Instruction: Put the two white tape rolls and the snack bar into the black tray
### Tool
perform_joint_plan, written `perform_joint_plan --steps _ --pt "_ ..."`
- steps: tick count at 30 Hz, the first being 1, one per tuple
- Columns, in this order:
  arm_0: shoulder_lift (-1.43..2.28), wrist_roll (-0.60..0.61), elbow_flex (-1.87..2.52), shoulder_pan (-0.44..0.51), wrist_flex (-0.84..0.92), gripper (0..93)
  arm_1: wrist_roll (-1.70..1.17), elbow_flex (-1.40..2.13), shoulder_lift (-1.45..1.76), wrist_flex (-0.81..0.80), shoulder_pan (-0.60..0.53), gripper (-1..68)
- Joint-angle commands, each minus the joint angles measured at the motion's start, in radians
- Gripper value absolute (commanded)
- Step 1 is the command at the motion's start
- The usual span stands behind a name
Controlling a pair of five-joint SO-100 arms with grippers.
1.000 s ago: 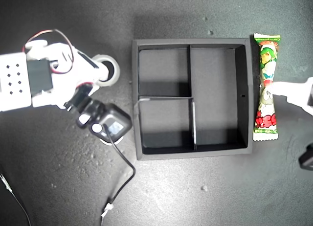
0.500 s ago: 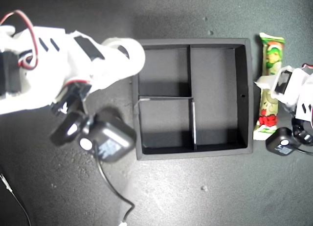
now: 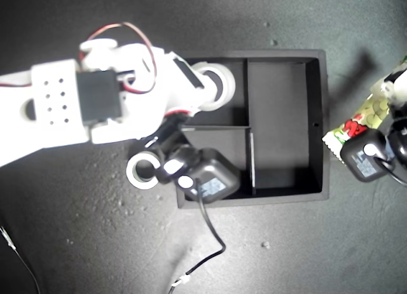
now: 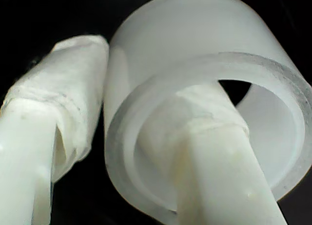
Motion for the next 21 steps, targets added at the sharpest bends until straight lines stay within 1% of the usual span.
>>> perform_joint_plan --steps 1,4,7,10,12,14,15,18,21 --pt "-0.048 0.000 -0.161 -0.006 0.086 2.9 0.173 -0.091 0.035 -0.063 -0.008 -0.4" --pt "-0.083 -0.015 -0.230 0.000 0.164 2.9 0.149 -0.089 0.021 -0.201 -0.031 -0.4" --pt "-0.143 -0.046 -0.354 0.003 0.295 2.9 0.051 -0.034 0.021 -0.314 -0.031 -0.4" --pt "-0.239 -0.066 -0.540 0.014 0.430 4.9 -0.186 0.015 0.021 -0.430 -0.072 -0.4" --pt "-0.368 -0.078 -0.788 0.026 0.565 7.7 -0.362 0.057 0.018 -0.472 -0.107 -0.4" --pt "-0.586 -0.107 -1.232 0.035 0.730 9.9 -0.445 0.117 0.017 -0.489 -0.106 -0.4" --pt "-0.591 -0.110 -1.250 0.038 0.735 11.0 -0.489 0.150 0.017 -0.500 -0.101 -0.4" --pt "-0.499 -0.138 -1.127 0.052 0.730 13.4 -0.600 0.227 0.017 -0.555 -0.097 -0.1" --pt "-0.416 -0.163 -1.035 0.061 0.730 13.2 -0.614 0.218 0.017 -0.557 -0.094 -0.6"
